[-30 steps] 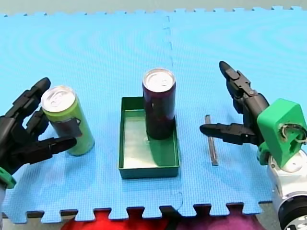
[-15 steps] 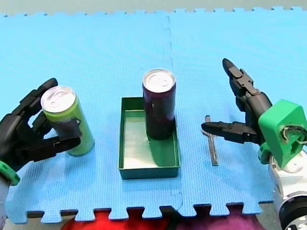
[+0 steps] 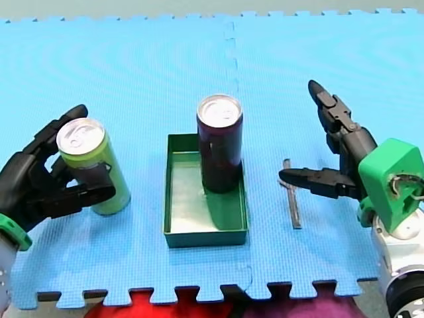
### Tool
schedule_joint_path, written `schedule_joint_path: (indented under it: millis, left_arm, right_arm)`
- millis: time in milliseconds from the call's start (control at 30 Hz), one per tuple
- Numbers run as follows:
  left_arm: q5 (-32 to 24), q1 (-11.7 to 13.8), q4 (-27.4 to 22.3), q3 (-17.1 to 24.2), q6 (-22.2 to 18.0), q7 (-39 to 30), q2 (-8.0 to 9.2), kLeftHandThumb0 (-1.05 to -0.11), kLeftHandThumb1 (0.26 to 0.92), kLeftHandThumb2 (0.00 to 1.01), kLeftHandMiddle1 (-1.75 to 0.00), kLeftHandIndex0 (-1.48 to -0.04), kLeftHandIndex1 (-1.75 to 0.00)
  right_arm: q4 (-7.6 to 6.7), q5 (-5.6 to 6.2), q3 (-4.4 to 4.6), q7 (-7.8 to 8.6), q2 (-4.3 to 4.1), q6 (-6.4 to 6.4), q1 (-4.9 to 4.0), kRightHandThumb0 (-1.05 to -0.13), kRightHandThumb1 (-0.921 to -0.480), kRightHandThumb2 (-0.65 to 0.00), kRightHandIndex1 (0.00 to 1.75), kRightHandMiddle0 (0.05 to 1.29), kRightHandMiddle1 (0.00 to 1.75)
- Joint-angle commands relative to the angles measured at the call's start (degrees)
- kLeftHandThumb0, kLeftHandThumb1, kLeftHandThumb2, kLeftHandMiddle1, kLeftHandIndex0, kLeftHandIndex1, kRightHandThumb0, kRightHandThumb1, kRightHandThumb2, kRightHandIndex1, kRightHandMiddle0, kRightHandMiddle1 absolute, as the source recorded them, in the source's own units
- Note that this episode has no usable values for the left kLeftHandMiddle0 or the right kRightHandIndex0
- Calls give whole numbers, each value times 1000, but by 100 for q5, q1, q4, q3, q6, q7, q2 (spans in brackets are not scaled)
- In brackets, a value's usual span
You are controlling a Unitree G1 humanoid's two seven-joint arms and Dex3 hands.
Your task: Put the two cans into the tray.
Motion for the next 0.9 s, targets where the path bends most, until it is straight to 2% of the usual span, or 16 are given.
schedule_joint_path:
  millis: [0, 567, 867]
  left_arm:
    - [24, -39, 18, 8, -13, 2, 8, -557, 584, 3, -25, -262, -4]
    - [59, -189, 146, -3, 171, -62, -26, -609, 591, 1, -10, -256, 0]
    - [186, -233, 188, -73, 127, 26, -91, -695, 603, 3, -3, -252, -1]
  right_arm:
    - [9, 31, -23, 9, -26, -20, -24, -596, -619, 0, 1, 113, 0]
    - [18, 46, -71, 58, -27, -50, -21, -611, -621, -1, 1, 118, 1]
    - [68, 66, -108, 90, -28, -112, -37, -616, -621, 0, 2, 121, 1]
